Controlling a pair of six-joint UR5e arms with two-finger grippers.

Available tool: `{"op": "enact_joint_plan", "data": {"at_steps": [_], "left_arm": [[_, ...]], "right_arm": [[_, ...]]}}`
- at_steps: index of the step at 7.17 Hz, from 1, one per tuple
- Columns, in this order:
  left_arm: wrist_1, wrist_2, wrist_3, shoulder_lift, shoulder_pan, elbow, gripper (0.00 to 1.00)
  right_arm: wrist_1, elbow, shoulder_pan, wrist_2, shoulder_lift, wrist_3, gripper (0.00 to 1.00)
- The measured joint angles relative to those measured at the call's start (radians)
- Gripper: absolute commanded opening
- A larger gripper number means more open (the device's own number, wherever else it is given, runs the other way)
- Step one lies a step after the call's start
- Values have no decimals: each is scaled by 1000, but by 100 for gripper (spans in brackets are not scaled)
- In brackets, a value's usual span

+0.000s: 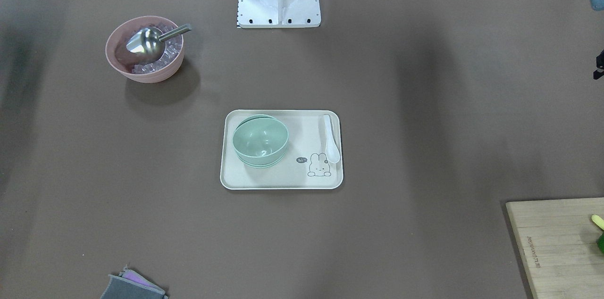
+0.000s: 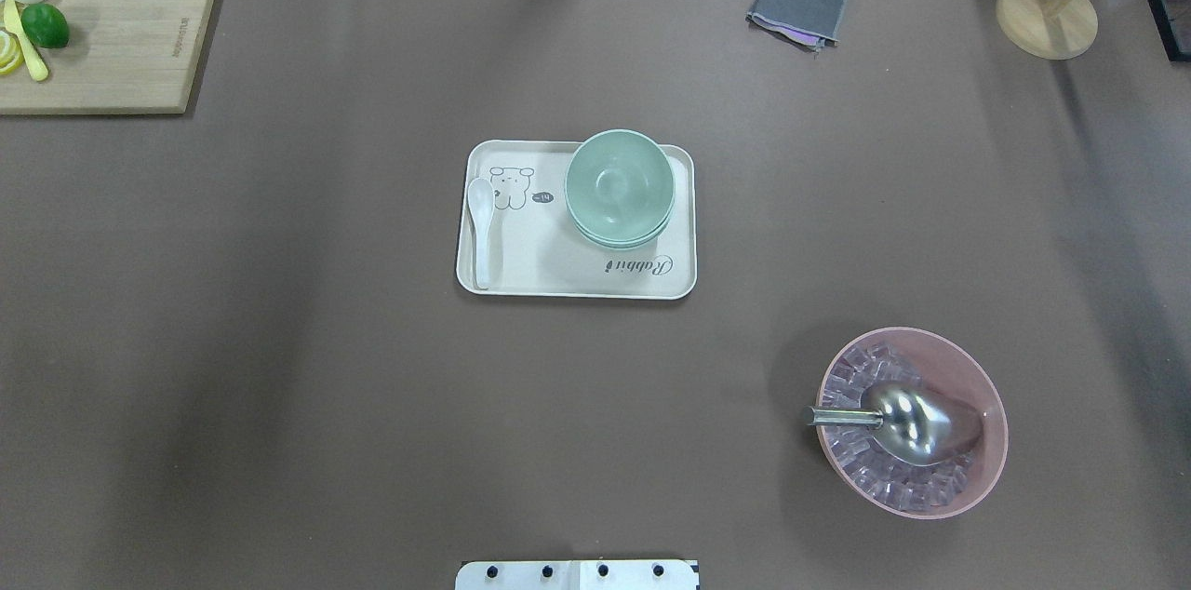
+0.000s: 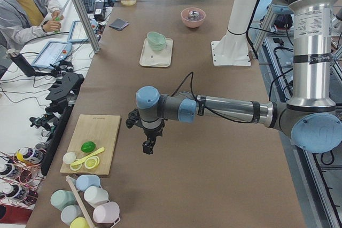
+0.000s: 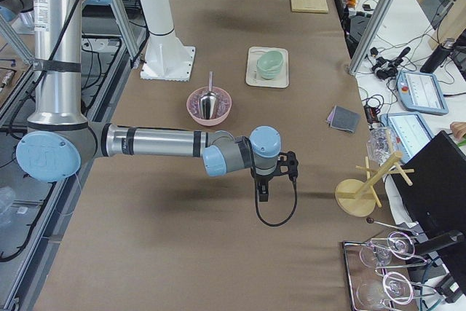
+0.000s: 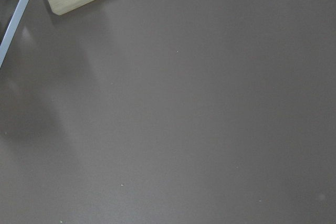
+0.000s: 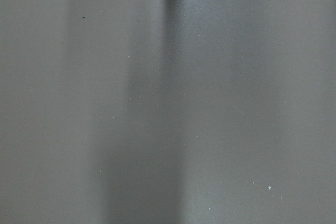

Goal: Stack green bowls together

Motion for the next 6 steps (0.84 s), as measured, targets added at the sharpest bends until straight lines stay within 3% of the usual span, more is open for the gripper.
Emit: {"op": "enact_joint_plan", "data": {"at_steps": [6], "left_arm": [[-5, -93, -4, -13, -27, 10, 98]], "right_arm": [[0, -11, 0, -4, -1, -20, 100]]}}
